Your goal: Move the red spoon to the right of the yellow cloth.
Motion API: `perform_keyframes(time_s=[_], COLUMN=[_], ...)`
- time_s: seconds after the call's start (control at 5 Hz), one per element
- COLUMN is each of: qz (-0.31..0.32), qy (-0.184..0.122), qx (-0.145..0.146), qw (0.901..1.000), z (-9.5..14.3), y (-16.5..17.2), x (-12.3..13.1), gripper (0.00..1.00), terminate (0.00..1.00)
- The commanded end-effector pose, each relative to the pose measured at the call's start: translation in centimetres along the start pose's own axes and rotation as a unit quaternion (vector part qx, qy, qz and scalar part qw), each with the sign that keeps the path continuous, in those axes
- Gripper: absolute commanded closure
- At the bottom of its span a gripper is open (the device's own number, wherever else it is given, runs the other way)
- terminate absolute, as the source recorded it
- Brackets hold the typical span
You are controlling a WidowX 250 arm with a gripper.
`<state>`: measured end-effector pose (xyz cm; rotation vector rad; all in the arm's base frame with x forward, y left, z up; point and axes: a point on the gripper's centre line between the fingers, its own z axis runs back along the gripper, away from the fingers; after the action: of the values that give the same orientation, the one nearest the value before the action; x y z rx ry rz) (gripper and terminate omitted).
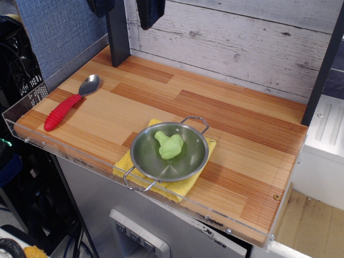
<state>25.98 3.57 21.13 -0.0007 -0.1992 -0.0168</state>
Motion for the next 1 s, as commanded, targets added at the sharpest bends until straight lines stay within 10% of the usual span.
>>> perform_keyframes(time_s=[0.0, 0.8], qz=[0.000, 0.036], qy=[0.000, 0.021], qx=[0.000, 0.041], qw=[1.0000, 0.9983], z=[0.0, -4.5], y=[0.0, 15.1], x=[0.0, -0.2], gripper=[0.00, 0.00], terminate=[0.00, 0.00])
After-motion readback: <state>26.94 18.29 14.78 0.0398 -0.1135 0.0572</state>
